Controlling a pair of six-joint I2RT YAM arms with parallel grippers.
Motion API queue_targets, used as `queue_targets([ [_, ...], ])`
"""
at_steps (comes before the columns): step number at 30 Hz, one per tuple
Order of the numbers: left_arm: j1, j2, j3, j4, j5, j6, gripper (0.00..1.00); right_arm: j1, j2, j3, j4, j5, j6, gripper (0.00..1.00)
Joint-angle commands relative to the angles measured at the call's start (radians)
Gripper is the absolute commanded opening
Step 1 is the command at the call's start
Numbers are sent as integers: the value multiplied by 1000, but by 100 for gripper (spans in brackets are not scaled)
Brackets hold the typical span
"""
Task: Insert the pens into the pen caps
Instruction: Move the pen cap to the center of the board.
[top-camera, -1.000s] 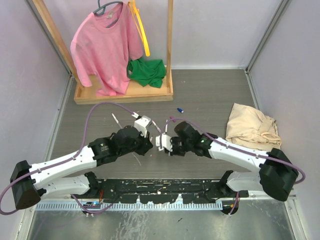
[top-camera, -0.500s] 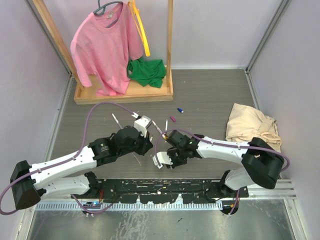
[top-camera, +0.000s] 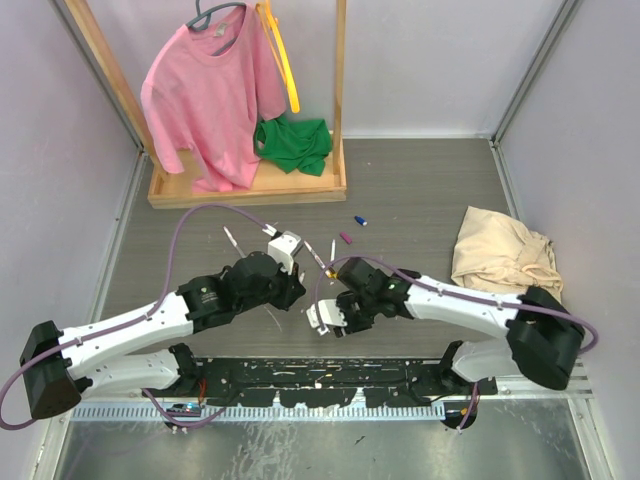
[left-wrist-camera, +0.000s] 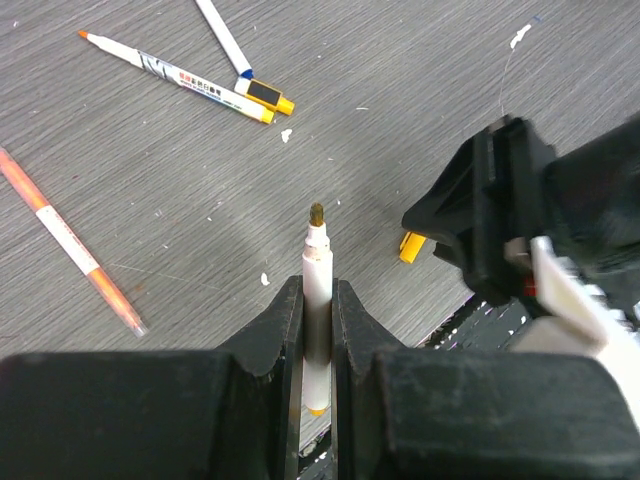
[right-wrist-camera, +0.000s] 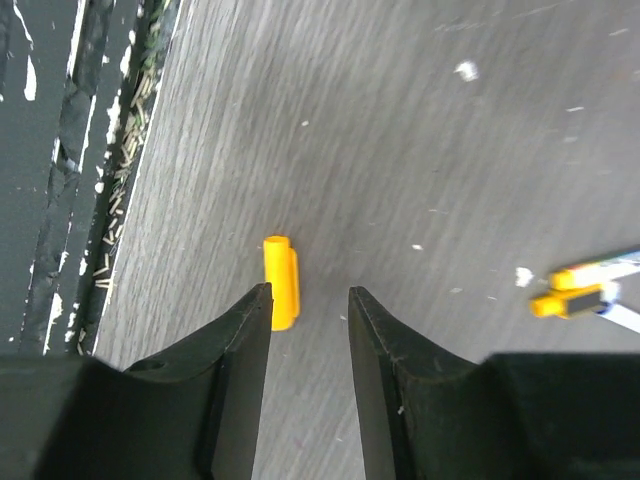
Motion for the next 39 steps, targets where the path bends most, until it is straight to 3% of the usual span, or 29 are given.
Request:
queue_targets([
  [1, 3, -28, 0, 49, -18, -3, 0, 5, -156, 7, 98, 2, 110, 43],
  [10, 5, -43, -8, 44, -22, -1, 0, 5, -463, -194, 495, 108, 568, 44],
  [16, 9, -42, -8, 47, -19, -4, 0, 5, -583, -252, 637, 268, 909, 52],
  [20, 10, -42, -8, 46, -17, -3, 0, 4, -592, -240, 615, 400, 1115, 55],
  [24, 10, -46, -9, 43, -18, -3, 0, 5, -568, -181, 466, 595, 1366, 58],
  [31, 12, -42, -6, 42, -16, -4, 0, 5, -519, -141, 360, 670, 1588, 66],
  [39, 12, -42, -6, 41, -18, -4, 0, 34, -460, -145, 154, 859, 2107, 63],
])
